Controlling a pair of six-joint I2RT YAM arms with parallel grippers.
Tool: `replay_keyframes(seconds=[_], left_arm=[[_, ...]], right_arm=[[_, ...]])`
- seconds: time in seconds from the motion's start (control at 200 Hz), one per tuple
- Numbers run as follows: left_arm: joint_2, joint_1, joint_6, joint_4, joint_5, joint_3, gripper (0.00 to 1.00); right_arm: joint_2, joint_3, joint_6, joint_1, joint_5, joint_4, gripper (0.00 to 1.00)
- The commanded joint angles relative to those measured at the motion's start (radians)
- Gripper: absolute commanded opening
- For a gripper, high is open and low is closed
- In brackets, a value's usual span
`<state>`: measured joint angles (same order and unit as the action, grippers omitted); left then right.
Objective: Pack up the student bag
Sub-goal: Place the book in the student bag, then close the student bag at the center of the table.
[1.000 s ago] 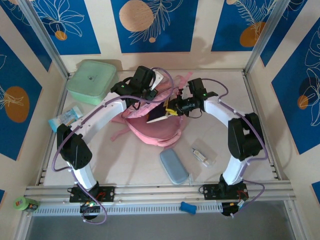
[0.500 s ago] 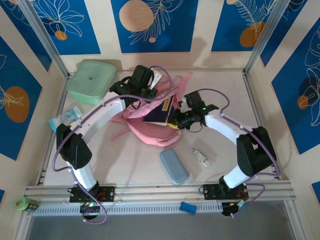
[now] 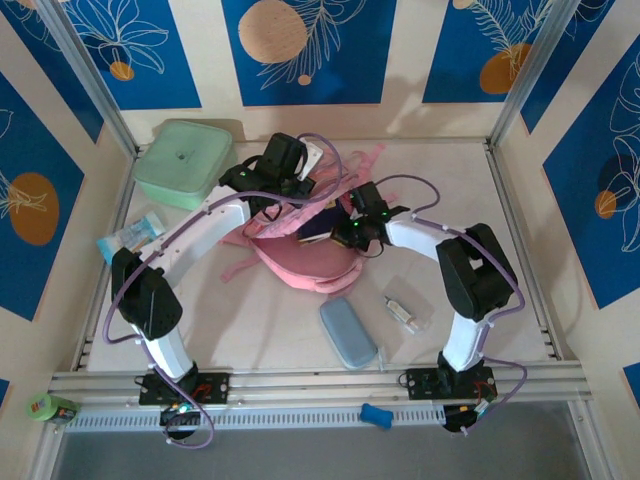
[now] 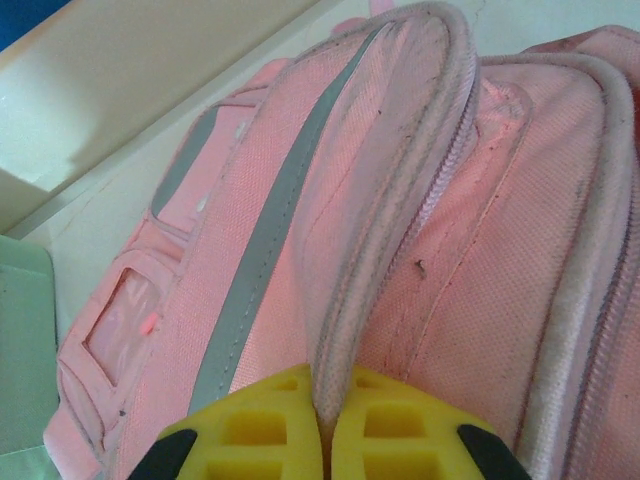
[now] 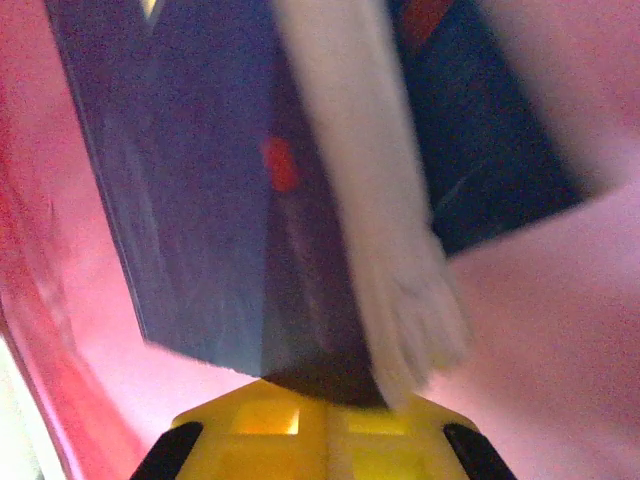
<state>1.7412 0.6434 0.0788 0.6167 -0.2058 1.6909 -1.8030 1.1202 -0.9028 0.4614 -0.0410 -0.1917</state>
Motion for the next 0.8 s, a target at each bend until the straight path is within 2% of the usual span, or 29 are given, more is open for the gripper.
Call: replay_keyframes(seconds=[0.0, 0.15, 0.23, 0.425, 0.52, 0.57, 0.645, 0.715, 0.795], left_arm=[[-0.057, -0.013, -0.027, -0.095, 0.019, 0.009, 0.00], [-0.055, -0.019, -0.054, -0.098, 0.014, -0.001, 0.00], [-0.064, -0.024, -0.077, -0.120, 0.030, -0.045, 0.00], [-0.089, -0.035, -0.187, -0.119, 0.083, -0.122, 0.00], [-0.104, -0.034, -0.233, -0.144, 0.128, -0.180, 0.19], [-0.111, -0.036, -0.283, -0.142, 0.136, -0.202, 0.23], [-0.149, -0.037, -0.335, -0.170, 0.217, -0.247, 0.34], [-0.218, -0.037, -0.387, -0.235, 0.258, -0.330, 0.40], [-0.308, -0.045, -0.437, -0.284, 0.250, -0.437, 0.44]], right_arm=[[0.042, 0.002, 0.012, -0.053, 0.032, 0.043, 0.04], [0.068, 0.016, 0.072, -0.029, -0.028, -0.026, 0.07], [0.118, -0.020, 0.056, -0.037, -0.119, -0.005, 0.09], [0.344, -0.109, 0.117, -0.045, -0.002, -0.190, 0.17], [0.438, -0.151, 0.132, -0.078, 0.021, -0.301, 0.17], [0.491, -0.181, 0.135, -0.092, 0.028, -0.346, 0.17], [0.566, -0.225, 0.142, -0.101, 0.027, -0.398, 0.20], [0.612, -0.253, 0.145, -0.096, 0.020, -0.457, 0.21], [0.642, -0.299, 0.150, -0.088, -0.049, -0.466, 0.21]])
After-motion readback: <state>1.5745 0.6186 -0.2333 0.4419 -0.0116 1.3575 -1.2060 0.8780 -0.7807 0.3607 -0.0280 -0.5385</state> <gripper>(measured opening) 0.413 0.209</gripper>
